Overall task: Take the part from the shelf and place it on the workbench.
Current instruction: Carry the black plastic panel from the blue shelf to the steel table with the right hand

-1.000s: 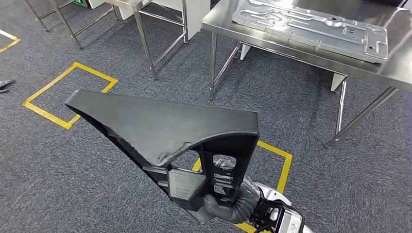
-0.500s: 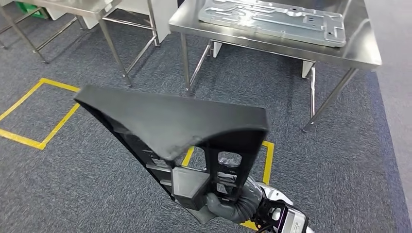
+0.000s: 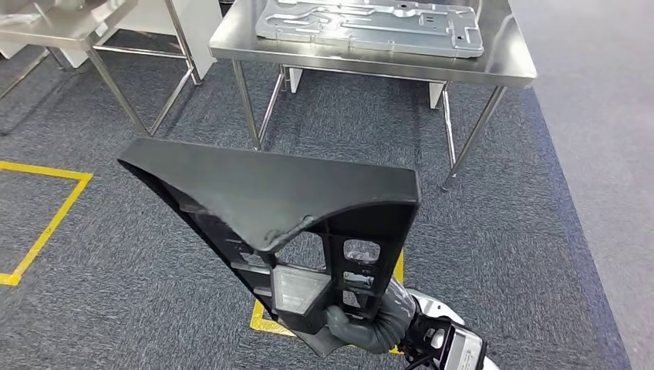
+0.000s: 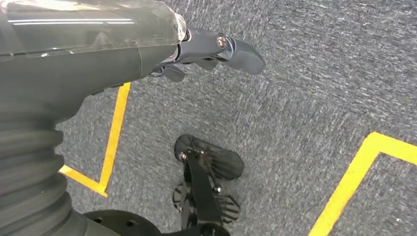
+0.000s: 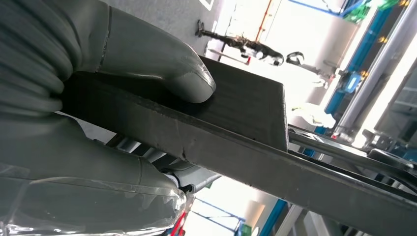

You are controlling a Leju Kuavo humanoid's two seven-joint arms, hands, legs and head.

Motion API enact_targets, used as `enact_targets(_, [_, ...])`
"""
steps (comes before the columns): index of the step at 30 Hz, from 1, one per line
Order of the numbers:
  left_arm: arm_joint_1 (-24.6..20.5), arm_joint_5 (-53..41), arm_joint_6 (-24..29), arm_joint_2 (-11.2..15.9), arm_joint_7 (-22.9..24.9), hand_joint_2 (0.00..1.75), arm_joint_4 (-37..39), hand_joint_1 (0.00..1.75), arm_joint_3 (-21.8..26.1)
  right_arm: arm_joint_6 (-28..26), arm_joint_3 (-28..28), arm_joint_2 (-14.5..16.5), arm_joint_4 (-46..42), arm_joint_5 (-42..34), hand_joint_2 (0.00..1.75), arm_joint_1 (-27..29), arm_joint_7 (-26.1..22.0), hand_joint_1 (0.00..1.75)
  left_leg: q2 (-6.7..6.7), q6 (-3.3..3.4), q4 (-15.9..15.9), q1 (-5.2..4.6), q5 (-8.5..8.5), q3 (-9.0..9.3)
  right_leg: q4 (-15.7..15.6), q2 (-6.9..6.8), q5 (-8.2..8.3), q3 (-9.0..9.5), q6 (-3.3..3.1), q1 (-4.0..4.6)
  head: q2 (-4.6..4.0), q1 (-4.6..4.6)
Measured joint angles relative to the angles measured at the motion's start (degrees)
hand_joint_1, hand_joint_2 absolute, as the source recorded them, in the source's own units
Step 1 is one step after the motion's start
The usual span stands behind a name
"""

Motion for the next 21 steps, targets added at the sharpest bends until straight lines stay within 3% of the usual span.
enact_targets(1, [-0.11, 0.02, -0.14, -0.01, 0.00, 1.75, -0.01, 0.00, -0.01, -0.01, -0.01, -0.01, 0.01, -0.09, 1.75, 0.01, -0.02, 1.71, 0.61, 0.38, -0.20, 0.03, 0.15, 0.13, 0.25, -0.52, -0.18, -0.14, 0.30, 0.04, -0.01, 0.02])
enact_targets(3, [-0.18, 0.05, -0.33, 0.00, 0.00, 1.75, -0.02, 0.00, -0.05, -0.01, -0.02, -0.02, 0.01, -0.26, 1.75, -0.08, -0.07, 1.71, 1.95, 1.14, -0.64, 0.13, 0.39, 0.37, 3.42, -3.22, -2.14, -1.60, 0.86, 0.12, -0.01, 0.25])
enact_targets(5, [-0.02, 0.08, -0.37, 0.07, 0.02, 1.75, -0.01, 0.00, -0.11, -0.01, -0.03, -0.03, 0.08, -0.37, 1.75, -0.12, -0.13, 1.71, 3.23, 1.51, -0.70, -0.04, 0.34, 0.41, 10.33, -5.74, -5.48, -4.97, 1.27, -0.01, 0.00, 0.46])
enact_targets(7, [0.14, 0.22, -0.43, 0.12, 0.07, 1.75, 0.00, 0.00, -0.24, -0.05, -0.02, -0.06, 0.28, -0.31, 1.75, -0.05, -0.15, 1.71, 4.30, 1.52, -0.68, -0.14, 0.23, 0.40, 15.14, -6.27, -6.79, -7.41, 1.48, -0.23, 0.00, 0.47])
enact_targets(8, [0.13, 0.36, -0.53, 0.13, 0.17, 1.75, 0.01, 0.00, -0.32, -0.13, -0.02, -0.08, 0.38, -0.09, 1.75, -0.04, -0.13, 1.71, 4.67, 1.47, -0.67, -0.15, 0.18, 0.42, 14.69, -6.36, -5.94, -7.15, 1.48, -0.31, 0.00, 0.46])
enact_targets(9, [0.05, 0.51, -0.73, 0.13, 0.33, 1.75, 0.01, 0.00, -0.38, -0.27, -0.02, -0.09, 0.45, 0.24, 1.75, -0.04, -0.08, 1.71, 4.97, 1.40, -0.67, -0.16, 0.13, 0.50, 12.01, -6.49, -4.24, -5.69, 1.36, -0.34, 0.00, 0.47])
enact_targets(10, [-0.06, 0.63, -0.98, 0.13, 0.50, 1.75, 0.01, 0.00, -0.44, -0.44, -0.02, -0.10, 0.48, 0.61, 1.75, -0.08, -0.04, 1.71, 5.18, 1.31, -0.67, -0.16, 0.08, 0.60, 8.06, -6.74, -2.33, -3.51, 1.12, -0.31, 0.00, 0.47])
enact_targets(12, [-0.23, 0.74, -1.48, 0.14, 0.76, 1.75, 0.00, 0.00, -0.50, -0.79, -0.02, -0.11, 0.48, 1.13, 1.75, -0.27, 0.01, 1.71, 5.40, 0.91, -0.63, -0.34, -0.07, 0.71, 1.43, -7.38, -0.37, 0.07, 0.52, 0.08, 0.00, 0.45])
enact_targets(14, [-0.28, 0.78, -1.97, 0.16, 0.83, 1.75, -0.01, 0.00, -0.55, -1.12, -0.02, -0.15, 0.47, 1.28, 1.75, -0.42, 0.01, 1.71, 5.55, 0.26, -0.73, -0.44, -0.13, 0.78, -0.36, -7.57, -0.51, 0.88, 0.05, 0.49, 0.00, 0.43])
enact_targets(17, [-0.36, 0.92, -2.71, 0.25, 0.80, 1.75, -0.02, 0.00, -0.62, -1.45, -0.01, -0.23, 0.36, 1.43, 1.75, -0.51, -0.02, 1.71, 5.21, -0.69, -0.11, -0.34, -0.80, 0.78, -1.27, -7.17, -0.26, 1.40, -0.84, 0.17, 0.00, 0.39])
enact_targets(19, [-0.35, 1.02, -2.96, 0.36, 0.74, 1.75, -0.02, 0.00, -0.71, -1.74, 0.01, -0.25, 0.28, 1.46, 1.75, -0.64, -0.05, 1.71, 4.27, -0.95, 4.78, -0.23, -3.31, -1.51, -1.80, -6.97, -0.35, 1.93, -1.49, -0.03, 0.00, 0.33])
enact_targets(21, [-0.14, 1.07, -3.20, 0.43, 0.69, 1.75, -0.01, 0.00, -0.79, -2.02, 0.01, -0.28, 0.28, 1.50, 1.75, -0.61, -0.04, 1.71, 3.85, -1.09, 12.38, -0.23, -6.13, -5.60, -1.77, -6.69, -0.75, 2.21, -1.89, 0.12, 0.00, 0.30])
